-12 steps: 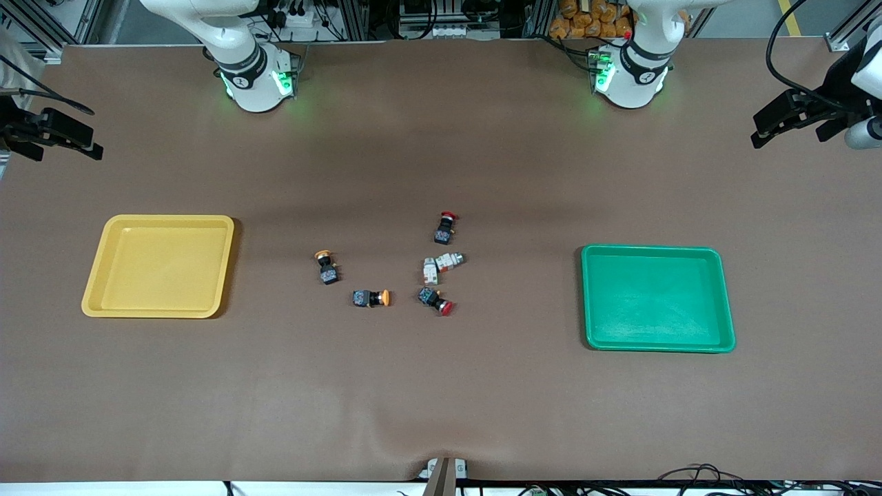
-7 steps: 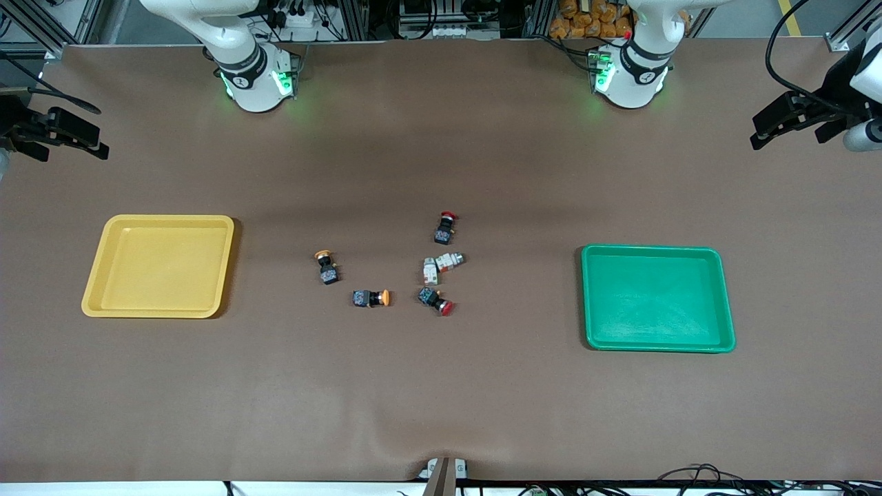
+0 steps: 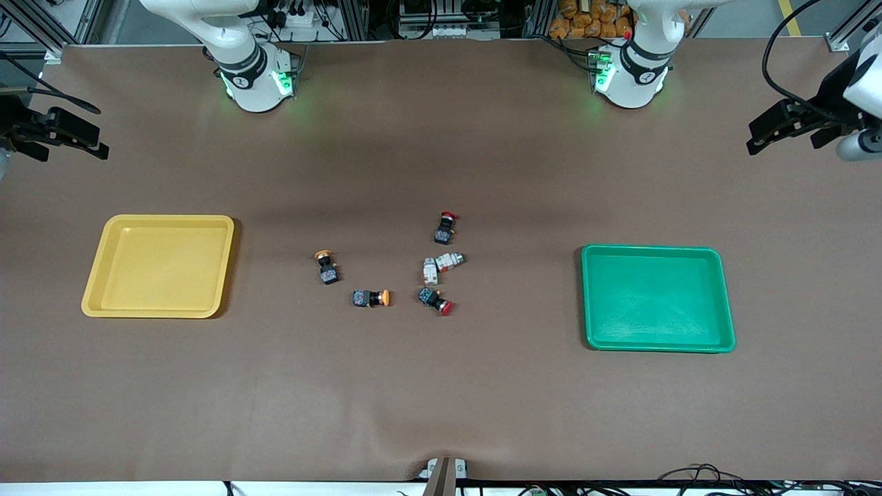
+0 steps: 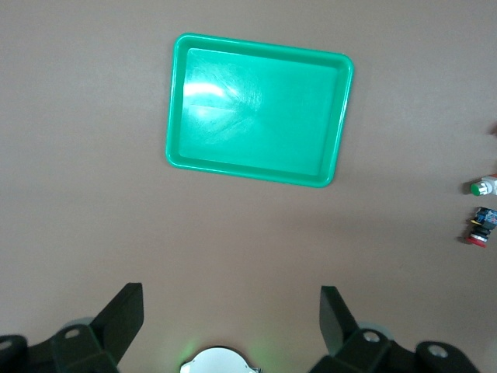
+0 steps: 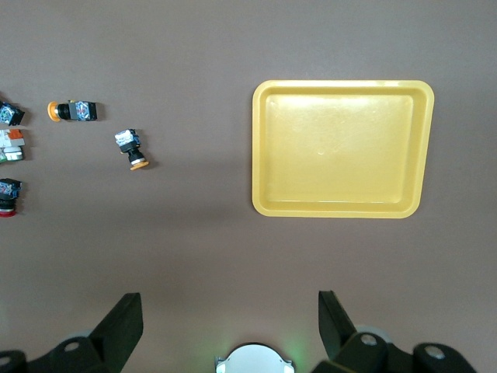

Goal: Place green and yellow buttons in trays

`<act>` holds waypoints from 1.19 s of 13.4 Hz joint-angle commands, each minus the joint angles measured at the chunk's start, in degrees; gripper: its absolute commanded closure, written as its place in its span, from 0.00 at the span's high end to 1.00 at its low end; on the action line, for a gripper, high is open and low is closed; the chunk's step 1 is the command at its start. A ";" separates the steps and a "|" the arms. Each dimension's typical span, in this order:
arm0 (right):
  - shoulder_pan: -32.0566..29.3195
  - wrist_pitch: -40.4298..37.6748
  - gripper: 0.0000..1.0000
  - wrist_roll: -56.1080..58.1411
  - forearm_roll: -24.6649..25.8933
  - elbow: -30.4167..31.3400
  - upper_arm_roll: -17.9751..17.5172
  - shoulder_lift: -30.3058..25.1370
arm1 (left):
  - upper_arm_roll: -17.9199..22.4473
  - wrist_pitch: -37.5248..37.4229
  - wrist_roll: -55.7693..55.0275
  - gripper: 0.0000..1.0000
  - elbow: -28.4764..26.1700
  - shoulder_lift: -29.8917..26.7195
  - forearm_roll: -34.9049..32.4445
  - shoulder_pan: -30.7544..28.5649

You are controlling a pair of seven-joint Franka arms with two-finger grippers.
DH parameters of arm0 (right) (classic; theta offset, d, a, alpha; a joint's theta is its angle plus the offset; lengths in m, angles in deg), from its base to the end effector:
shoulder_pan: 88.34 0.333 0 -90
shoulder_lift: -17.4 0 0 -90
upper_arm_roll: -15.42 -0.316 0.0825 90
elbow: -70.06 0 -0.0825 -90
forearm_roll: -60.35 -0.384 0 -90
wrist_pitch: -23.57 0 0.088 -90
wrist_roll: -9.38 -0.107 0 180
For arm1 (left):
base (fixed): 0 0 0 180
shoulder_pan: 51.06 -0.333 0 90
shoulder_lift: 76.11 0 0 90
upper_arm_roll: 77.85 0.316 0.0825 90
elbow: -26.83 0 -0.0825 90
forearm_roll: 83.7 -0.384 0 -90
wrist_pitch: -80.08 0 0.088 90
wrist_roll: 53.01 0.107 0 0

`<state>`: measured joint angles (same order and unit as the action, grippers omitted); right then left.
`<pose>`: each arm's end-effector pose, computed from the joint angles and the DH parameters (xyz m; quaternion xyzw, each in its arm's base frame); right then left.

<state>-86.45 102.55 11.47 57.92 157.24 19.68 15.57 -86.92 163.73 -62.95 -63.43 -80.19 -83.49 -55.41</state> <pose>0.5238 -0.0172 0.6488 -0.9982 -0.0005 0.0547 0.0243 0.5189 -0.0466 0.6507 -0.9987 -0.0457 0.0219 0.0066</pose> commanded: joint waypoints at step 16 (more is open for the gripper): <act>0.05 -0.75 1.00 -0.95 -0.91 -0.70 0.57 -0.11 | -4.29 5.99 -3.93 1.00 1.58 8.91 -0.29 2.15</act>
<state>-86.45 102.51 11.46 57.92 157.20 19.96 15.57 -91.00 169.40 -64.77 -63.23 -71.89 -83.48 -53.68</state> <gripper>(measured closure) 0.000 0.000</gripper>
